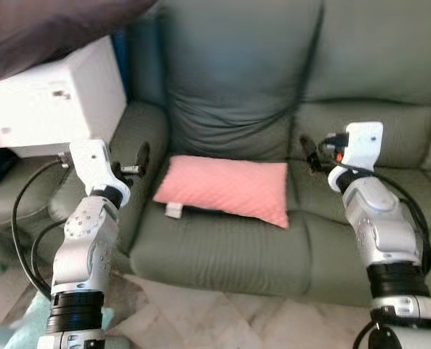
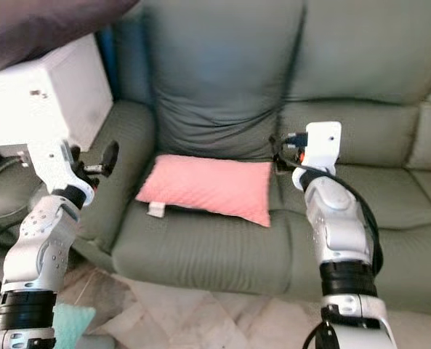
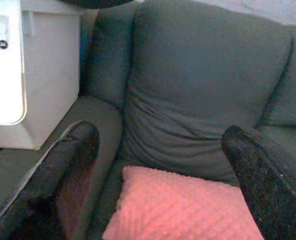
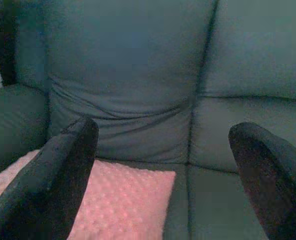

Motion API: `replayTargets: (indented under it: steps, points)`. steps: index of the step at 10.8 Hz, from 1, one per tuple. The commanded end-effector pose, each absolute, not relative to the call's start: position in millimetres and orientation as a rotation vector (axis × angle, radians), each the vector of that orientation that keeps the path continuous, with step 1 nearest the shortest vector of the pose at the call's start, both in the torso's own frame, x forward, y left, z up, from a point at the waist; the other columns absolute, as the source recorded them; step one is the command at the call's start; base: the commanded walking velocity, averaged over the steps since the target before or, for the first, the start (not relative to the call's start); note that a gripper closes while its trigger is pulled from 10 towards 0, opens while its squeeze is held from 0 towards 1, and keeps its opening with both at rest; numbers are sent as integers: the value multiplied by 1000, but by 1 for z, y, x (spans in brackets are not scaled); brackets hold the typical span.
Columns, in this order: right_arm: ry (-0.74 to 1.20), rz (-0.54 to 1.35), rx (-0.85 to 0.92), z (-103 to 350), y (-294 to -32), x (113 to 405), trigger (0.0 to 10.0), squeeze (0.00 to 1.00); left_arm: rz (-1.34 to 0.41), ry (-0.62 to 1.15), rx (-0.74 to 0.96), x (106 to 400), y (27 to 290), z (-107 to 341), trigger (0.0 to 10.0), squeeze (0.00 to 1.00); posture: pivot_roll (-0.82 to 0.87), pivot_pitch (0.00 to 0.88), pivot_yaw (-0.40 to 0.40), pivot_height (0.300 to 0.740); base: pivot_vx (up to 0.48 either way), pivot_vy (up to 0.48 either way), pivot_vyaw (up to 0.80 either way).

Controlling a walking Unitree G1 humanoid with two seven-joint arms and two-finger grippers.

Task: Move the pillow to the sofa

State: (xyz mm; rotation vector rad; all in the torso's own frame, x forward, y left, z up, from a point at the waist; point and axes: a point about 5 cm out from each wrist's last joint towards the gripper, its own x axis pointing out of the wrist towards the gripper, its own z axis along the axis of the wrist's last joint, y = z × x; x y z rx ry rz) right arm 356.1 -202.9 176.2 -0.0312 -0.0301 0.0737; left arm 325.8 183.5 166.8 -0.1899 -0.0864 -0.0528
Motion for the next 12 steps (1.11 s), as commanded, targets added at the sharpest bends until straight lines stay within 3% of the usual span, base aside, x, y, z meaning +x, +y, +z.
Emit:
replayTargets:
  steps: [1, 12]
  points:
    - [-36, 80, -23, 178, -199, 355, 10000, 0, -52, -95, -198, 323, 184, 167, 10000, 0, -104, 9, 36, 740, 0, 0, 0]
    - [-4, 73, -40, 180, -207, 356, 10000, 0, -66, -83, -209, 320, 180, 165, 10000, 0, -106, 30, 36, 740, 0, 0, 0]
